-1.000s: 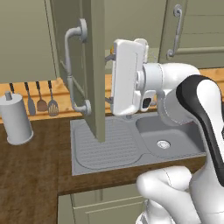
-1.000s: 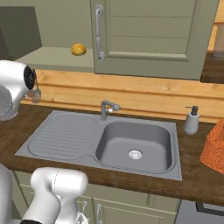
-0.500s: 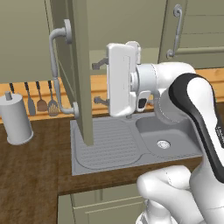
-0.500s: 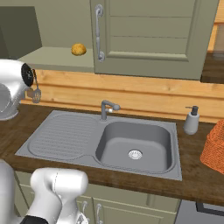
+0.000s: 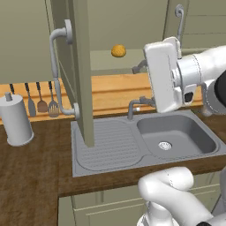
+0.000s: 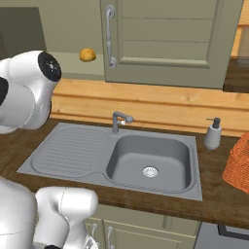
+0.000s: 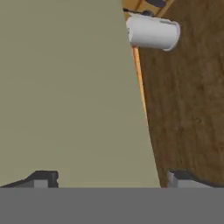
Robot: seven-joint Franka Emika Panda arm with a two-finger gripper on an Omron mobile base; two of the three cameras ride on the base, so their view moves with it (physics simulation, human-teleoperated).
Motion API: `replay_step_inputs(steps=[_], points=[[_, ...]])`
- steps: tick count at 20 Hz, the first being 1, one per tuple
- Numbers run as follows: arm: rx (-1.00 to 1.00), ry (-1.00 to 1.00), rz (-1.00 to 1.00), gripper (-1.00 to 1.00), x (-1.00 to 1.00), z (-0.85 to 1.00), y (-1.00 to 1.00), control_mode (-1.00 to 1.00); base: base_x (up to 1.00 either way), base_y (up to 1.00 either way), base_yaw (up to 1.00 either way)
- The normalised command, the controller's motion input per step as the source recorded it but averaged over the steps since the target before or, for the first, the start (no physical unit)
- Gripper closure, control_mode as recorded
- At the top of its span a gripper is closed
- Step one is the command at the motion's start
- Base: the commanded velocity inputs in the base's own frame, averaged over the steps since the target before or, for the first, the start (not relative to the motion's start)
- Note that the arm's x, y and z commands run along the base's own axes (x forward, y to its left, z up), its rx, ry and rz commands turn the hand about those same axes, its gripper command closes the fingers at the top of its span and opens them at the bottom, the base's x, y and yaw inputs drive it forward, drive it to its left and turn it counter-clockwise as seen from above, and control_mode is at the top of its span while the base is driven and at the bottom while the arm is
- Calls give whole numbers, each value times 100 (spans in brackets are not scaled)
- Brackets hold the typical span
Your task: Open the cabinet, pick up the bread from the cabinet and place it in the basket. Then move the basket to the dining counter.
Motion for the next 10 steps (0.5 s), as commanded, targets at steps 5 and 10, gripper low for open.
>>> replay_step_inputs(steps=[5, 10], points=[[-40, -8, -24, -100, 0, 0, -63, -100, 0, 0, 0], [-52, -19, -24, -100, 0, -3, -45, -100, 0, 0, 0]])
